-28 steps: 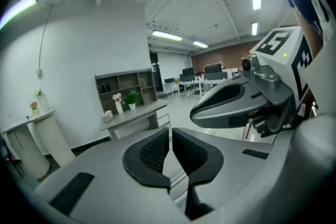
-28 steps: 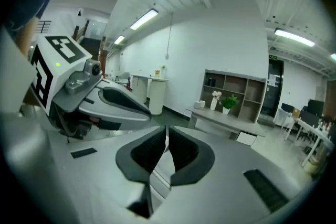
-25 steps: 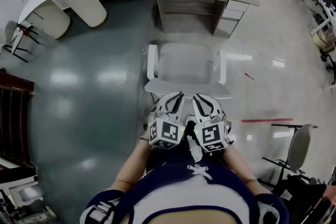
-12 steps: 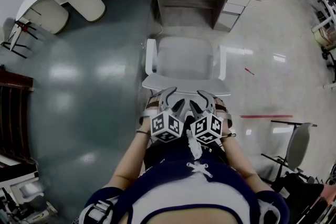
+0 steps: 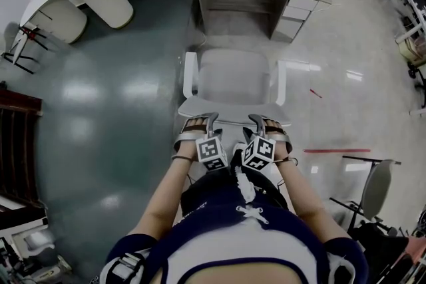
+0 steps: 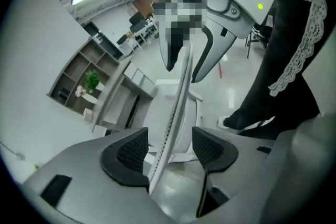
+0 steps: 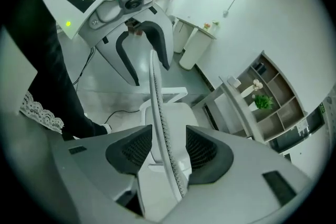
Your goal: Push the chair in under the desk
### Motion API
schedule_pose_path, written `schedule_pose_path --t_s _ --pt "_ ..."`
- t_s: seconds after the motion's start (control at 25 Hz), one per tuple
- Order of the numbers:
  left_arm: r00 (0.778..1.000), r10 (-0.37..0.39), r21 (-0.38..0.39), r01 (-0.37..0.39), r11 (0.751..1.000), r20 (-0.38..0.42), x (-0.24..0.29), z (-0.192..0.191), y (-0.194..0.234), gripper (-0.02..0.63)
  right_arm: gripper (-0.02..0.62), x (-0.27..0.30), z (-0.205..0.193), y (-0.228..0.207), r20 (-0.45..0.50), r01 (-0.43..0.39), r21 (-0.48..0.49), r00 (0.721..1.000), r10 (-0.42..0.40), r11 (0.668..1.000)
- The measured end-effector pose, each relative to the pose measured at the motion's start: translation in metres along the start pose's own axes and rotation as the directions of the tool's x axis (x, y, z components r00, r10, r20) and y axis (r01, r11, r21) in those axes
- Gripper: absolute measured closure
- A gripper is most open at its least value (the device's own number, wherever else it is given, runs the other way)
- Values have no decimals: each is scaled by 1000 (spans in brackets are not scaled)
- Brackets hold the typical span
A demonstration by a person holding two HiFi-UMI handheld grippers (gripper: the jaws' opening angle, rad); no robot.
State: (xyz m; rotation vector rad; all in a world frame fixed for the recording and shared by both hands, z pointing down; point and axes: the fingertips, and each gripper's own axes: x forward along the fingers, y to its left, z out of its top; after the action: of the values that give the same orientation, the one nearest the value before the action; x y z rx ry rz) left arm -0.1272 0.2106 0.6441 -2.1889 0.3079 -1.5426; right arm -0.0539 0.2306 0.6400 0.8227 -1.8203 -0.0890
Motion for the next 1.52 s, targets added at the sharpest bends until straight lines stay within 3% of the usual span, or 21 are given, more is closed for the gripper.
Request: schedule_pose_path --t_s 0.16,0.24,0.36,0.52,0.64,0.96,1.52 --pt "1000 -16 -3 16 1000 -20 19 -7 2 351 434 19 -7 3 -2 -5 -28 1000 5 1000" --pt "1000 -26 -41 25 999 -7 29 -7 4 359 434 27 -12 2 6 -5 -5 1000 5 1000" --pt "998 -52 -124 57 991 42 34 -1 2 423 434 28 -15 1 33 6 8 999 -7 1000" --pt "989 -45 -168 68 983 139 30 3 4 420 437 29 -17 3 62 67 -68 996 -63 995" --pt "982 -89 -193 121 974 167 28 4 4 419 448 31 -18 4 74 88 -104 994 -81 991" --pt "978 -119 -212 155 965 174 30 2 9 414 457 33 -15 0 89 99 -113 992 -89 989" --pt "976 -133 -227 172 959 174 41 -1 35 405 451 48 -8 -22 66 28 -28 997 -26 999"
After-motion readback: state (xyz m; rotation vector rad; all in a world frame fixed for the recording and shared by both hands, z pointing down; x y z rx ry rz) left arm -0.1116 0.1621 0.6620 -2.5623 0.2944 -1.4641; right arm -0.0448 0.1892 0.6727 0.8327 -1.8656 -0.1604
